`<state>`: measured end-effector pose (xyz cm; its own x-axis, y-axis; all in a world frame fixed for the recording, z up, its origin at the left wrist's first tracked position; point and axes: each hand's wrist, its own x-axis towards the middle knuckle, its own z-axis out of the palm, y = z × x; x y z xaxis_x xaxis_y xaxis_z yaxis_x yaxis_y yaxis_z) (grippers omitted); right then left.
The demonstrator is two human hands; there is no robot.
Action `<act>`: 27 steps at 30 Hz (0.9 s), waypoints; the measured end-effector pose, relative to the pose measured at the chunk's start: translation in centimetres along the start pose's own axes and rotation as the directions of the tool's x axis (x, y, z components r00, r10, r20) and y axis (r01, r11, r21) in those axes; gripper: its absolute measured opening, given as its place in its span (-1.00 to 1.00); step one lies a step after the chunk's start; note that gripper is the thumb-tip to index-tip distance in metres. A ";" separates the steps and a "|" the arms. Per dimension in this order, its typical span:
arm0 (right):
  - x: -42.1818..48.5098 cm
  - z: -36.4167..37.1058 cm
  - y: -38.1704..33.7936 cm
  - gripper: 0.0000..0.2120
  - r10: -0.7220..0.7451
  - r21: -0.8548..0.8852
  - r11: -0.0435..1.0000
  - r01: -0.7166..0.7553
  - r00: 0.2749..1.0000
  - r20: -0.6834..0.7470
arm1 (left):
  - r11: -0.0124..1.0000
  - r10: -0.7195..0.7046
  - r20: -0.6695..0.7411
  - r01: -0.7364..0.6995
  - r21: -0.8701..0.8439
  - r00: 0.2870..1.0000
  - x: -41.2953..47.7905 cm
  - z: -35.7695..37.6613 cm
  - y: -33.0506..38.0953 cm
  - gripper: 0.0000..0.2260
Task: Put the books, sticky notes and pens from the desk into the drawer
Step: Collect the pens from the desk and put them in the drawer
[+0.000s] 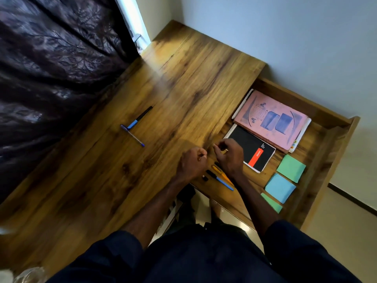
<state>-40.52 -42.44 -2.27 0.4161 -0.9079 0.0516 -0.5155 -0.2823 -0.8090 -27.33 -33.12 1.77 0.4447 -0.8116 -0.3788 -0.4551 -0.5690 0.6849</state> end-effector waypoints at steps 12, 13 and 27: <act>1.3 11.8 -11.2 -0.93 -0.257 -0.106 0.933 0.344 0.843 0.473 | 0.964 -0.257 -0.437 0.263 -0.047 0.862 -0.5 -11.7 -10.3 -0.89; 1.6 12.8 -11.6 -0.93 -0.243 -0.122 0.930 0.347 0.829 0.504 | 0.955 -0.283 -0.459 0.291 -0.054 0.842 -0.3 -12.4 -11.1 -0.89; 7.3 18.6 -15.5 -0.86 -0.192 -0.259 0.895 0.364 0.837 0.512 | 0.914 -0.402 -0.538 0.360 -0.187 0.741 6.5 -17.5 -15.1 -0.92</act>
<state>-15.54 -38.97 -0.30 0.8308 -0.5473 -0.1015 -0.5043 -0.6630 -0.5533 -4.02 -27.51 -0.12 0.9276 -0.3011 -0.2210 -0.1112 -0.7876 0.6061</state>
